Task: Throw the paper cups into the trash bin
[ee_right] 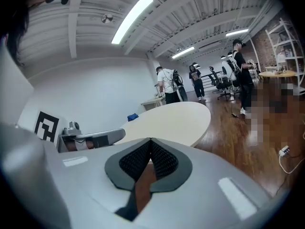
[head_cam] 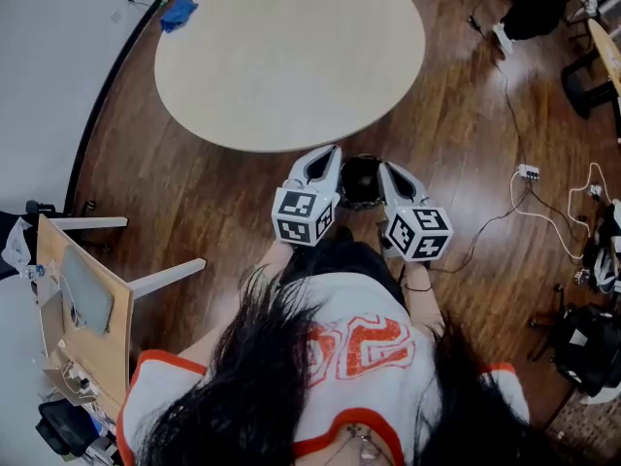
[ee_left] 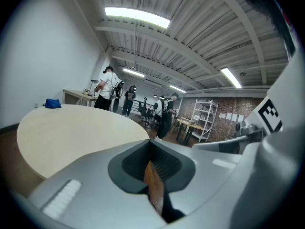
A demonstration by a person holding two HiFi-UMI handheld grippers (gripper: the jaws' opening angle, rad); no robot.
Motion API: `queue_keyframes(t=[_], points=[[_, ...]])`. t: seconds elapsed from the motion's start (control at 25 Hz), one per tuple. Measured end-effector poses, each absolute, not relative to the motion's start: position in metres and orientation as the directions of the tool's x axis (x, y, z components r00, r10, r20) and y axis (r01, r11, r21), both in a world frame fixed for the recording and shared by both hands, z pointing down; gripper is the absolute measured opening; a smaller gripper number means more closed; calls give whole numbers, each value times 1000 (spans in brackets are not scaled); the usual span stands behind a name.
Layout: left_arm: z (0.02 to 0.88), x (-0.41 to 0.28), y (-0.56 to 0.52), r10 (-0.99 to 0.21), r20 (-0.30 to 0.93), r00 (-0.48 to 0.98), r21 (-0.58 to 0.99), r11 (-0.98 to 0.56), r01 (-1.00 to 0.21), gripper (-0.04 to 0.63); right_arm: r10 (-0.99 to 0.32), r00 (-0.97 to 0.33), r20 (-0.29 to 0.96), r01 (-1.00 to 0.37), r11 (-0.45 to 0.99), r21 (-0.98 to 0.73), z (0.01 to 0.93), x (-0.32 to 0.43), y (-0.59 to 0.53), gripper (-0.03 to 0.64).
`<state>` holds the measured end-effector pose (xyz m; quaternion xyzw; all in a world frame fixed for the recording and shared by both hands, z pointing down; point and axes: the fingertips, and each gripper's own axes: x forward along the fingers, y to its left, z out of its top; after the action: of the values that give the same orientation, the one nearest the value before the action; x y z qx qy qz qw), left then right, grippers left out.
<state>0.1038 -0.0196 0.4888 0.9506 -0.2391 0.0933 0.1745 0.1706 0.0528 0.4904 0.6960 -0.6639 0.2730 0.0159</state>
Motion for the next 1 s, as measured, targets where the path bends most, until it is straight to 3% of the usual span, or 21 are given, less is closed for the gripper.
queue_keyframes(t=[1.0], points=[[488, 87, -13, -443, 265, 856, 296, -808, -510, 0, -911, -61, 408, -950, -72, -304, 479, 151, 53, 0]])
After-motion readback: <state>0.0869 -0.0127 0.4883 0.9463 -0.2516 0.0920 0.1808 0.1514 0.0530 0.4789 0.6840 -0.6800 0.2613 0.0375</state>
